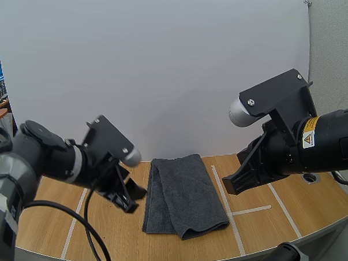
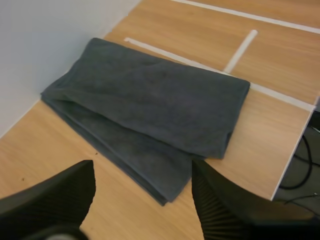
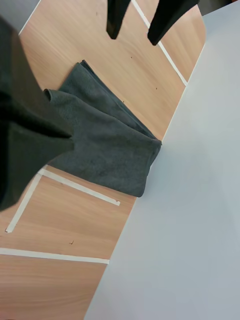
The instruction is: Fold the towel
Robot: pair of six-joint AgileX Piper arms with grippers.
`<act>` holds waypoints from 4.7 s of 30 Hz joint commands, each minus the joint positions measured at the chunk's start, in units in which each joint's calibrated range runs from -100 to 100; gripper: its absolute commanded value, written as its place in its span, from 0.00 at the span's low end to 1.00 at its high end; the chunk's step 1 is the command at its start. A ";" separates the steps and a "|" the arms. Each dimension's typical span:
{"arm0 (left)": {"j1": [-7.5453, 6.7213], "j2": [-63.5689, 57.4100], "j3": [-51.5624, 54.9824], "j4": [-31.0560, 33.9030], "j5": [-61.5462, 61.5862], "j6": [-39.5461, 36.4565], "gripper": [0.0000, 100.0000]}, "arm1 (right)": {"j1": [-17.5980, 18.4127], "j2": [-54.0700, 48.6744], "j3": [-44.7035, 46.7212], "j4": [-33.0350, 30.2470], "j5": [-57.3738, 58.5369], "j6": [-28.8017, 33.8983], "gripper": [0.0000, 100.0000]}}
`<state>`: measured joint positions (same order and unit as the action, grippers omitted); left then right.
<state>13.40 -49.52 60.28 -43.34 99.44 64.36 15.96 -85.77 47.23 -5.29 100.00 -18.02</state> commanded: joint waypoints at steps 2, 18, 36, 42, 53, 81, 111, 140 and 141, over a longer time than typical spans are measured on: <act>-5.56 0.05 3.30 1.22 0.56 1.36 0.92 | -1.00 -0.58 0.12 -0.73 0.00 0.11 0.00; -17.65 0.69 9.89 6.15 -6.65 2.41 0.95 | -2.90 -0.58 0.12 -0.87 0.00 0.02 0.00; -26.82 17.43 9.89 5.95 -34.77 0.23 0.95 | -4.51 -0.58 0.12 -0.57 0.00 -0.17 0.00; -28.78 22.31 9.89 5.95 -42.53 0.23 0.95 | -4.69 -0.58 0.12 -0.82 0.00 -0.17 0.00; -31.27 29.53 9.75 5.95 -53.98 0.23 0.95 | -4.85 -0.58 0.12 -2.51 0.00 -0.26 0.00; -31.66 34.97 9.75 3.02 -62.14 2.04 0.90 | -4.93 -0.58 0.12 -2.72 0.00 -0.26 0.00; -31.66 35.90 9.75 4.98 -65.29 1.01 0.35 | -5.00 -0.58 0.12 -2.72 0.00 -0.26 0.00; -27.30 25.75 8.58 24.57 -61.50 -9.03 0.00 | -5.00 -0.58 0.12 -2.72 0.00 -0.26 0.00; -27.01 25.30 8.41 24.57 -61.50 -9.03 0.00 | -5.00 -0.58 0.12 -2.72 0.00 -0.26 0.00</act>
<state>-14.72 -21.22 69.80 -20.39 37.39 55.88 11.15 -85.88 47.23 -7.66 100.00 -18.02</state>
